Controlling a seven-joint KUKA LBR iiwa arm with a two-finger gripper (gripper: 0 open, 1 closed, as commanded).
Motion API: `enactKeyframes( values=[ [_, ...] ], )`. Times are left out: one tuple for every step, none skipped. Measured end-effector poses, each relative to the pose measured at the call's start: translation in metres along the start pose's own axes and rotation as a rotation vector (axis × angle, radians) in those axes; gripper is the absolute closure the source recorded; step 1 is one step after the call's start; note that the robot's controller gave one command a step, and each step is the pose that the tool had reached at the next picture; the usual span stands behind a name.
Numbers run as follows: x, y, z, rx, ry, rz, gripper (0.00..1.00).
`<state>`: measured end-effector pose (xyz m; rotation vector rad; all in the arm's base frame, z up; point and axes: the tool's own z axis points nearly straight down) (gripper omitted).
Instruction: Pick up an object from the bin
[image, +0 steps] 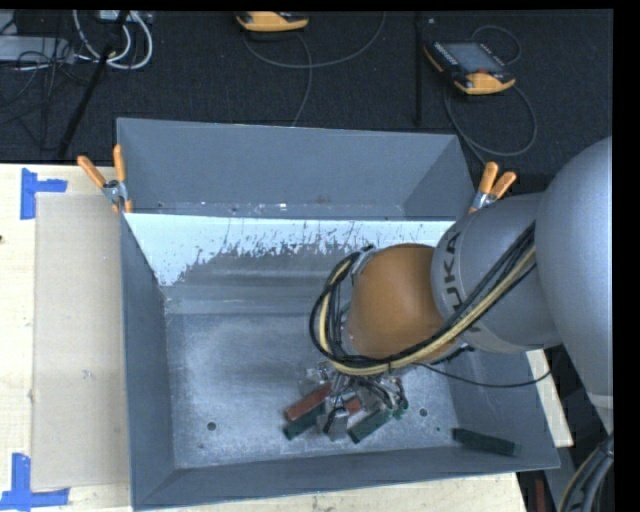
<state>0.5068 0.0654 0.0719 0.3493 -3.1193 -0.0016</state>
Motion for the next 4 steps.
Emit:
enactKeyframes(
  values=[
    [0.0, -0.001, 0.002, 0.001, -0.003, 0.001, 0.0],
    [0.0, 0.0, 0.001, 0.0, 0.0, 0.001, 1.0],
    [-0.023, -0.007, -0.125, 0.002, -0.012, 0.034, 1.0],
    [0.004, -0.02, -0.249, 0.003, -0.011, -0.138, 1.0]
  ],
)
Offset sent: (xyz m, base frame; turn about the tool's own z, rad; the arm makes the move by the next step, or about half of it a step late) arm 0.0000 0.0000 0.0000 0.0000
